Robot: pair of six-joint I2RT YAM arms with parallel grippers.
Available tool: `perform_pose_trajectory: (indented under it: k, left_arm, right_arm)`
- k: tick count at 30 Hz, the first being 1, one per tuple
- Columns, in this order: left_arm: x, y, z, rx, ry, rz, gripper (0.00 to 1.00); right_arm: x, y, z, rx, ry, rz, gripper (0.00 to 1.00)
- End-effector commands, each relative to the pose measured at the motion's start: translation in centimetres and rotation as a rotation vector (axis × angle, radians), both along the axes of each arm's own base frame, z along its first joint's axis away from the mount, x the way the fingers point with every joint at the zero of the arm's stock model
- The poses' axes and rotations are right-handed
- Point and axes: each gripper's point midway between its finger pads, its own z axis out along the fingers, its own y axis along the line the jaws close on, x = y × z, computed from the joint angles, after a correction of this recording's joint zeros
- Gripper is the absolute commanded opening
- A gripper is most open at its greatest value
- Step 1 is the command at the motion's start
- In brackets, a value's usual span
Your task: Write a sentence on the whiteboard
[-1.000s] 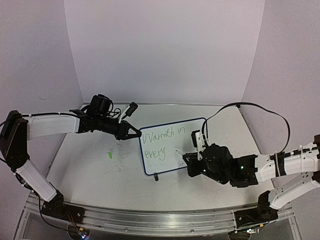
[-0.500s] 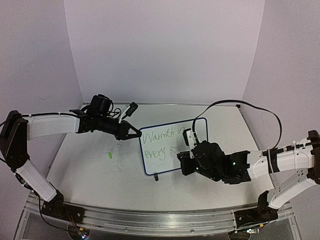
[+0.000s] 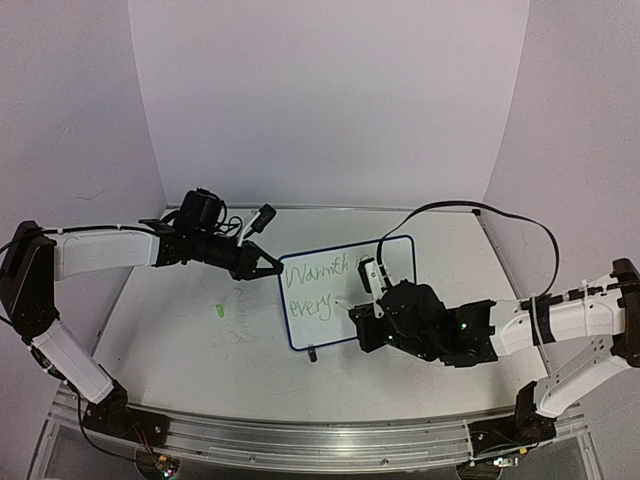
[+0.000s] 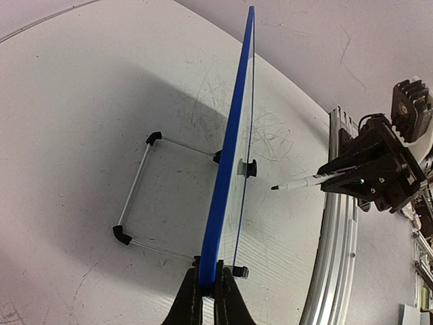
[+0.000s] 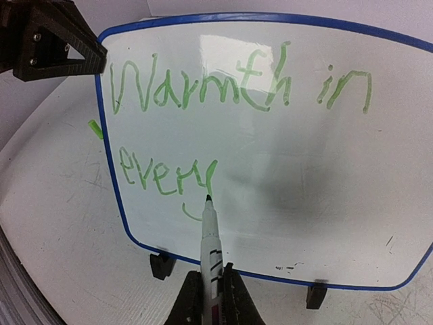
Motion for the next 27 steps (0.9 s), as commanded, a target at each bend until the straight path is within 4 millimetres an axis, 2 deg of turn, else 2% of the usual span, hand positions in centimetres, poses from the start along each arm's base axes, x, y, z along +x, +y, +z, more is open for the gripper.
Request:
perform_pose_trajectory:
  k: [1, 14, 24, 27]
  left_arm:
    - [0.7, 0.5, 0.4, 0.044, -0.090, 0.027, 0.00]
    - [0.8, 0.5, 0.4, 0.045, -0.091, 0.027, 0.00]
    - [0.8, 0.5, 0.3, 0.047, -0.091, 0.030, 0.00]
    - [0.8, 0.5, 0.4, 0.047, -0.091, 0.029, 0.00]
  right_arm:
    - [0.5, 0.4, 2.1, 0.058, -0.030, -0.022, 0.00]
    - [0.8, -1.2, 2.0, 0.047, -0.042, -0.078, 0.00]
    - [1.3, 0.0, 2.6, 0.019, -0.056, -0.064, 0.00]
    - [1.4, -0.2, 2.2, 0.012, -0.056, -0.081, 0.00]
